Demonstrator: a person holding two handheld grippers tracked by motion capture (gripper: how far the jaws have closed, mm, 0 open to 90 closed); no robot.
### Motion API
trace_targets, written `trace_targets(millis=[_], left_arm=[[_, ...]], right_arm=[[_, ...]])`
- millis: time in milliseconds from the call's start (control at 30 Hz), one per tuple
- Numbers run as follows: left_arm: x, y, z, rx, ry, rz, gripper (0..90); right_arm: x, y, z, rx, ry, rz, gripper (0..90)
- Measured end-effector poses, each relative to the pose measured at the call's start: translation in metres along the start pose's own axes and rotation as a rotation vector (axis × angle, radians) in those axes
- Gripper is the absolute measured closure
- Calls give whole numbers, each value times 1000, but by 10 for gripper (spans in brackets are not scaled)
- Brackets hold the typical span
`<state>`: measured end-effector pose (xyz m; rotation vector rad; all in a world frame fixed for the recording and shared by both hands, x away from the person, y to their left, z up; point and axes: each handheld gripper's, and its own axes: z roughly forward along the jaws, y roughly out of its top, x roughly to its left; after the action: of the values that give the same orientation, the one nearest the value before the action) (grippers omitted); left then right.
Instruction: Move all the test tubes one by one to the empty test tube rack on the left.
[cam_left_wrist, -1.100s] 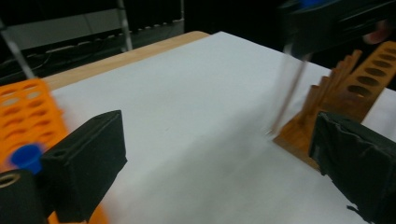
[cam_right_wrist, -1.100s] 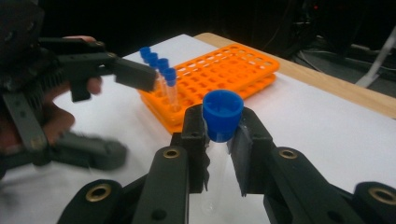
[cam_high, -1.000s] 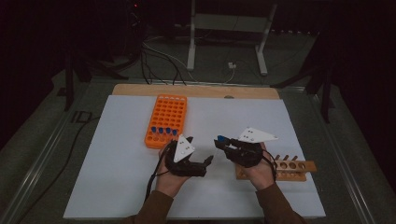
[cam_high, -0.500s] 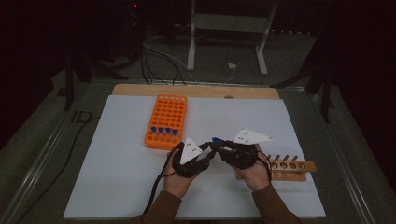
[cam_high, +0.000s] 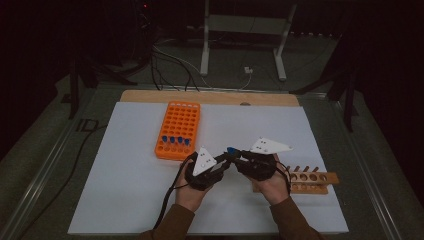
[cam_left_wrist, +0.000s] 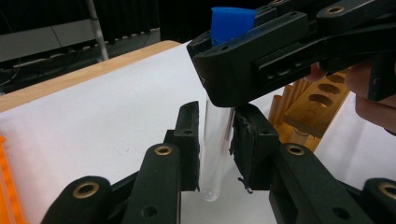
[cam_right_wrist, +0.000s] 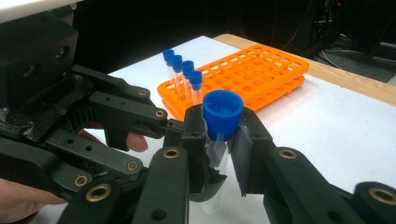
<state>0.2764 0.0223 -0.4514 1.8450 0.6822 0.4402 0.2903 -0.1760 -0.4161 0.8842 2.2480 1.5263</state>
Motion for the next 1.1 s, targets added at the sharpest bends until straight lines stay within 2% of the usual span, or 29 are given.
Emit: trace_targets(millis=[333, 500, 733, 900, 1100], left_arm=[[-1, -1, 1, 5, -7, 21, 771], [5, -2, -1, 8, 11, 3, 772], [11, -4, -5, 5, 31, -14, 772], [16, -6, -10, 6, 44, -25, 772], [25, -11, -21, 5, 67, -38, 772]], right_arm=[[-2, -1, -1, 5, 8, 2, 752], [-3, 0, -3, -10, 20, 7, 567], [-9, -4, -5, 1, 15, 30, 413], [-13, -7, -6, 6, -17, 38, 281], [-19, -12, -8, 23, -83, 43, 135]])
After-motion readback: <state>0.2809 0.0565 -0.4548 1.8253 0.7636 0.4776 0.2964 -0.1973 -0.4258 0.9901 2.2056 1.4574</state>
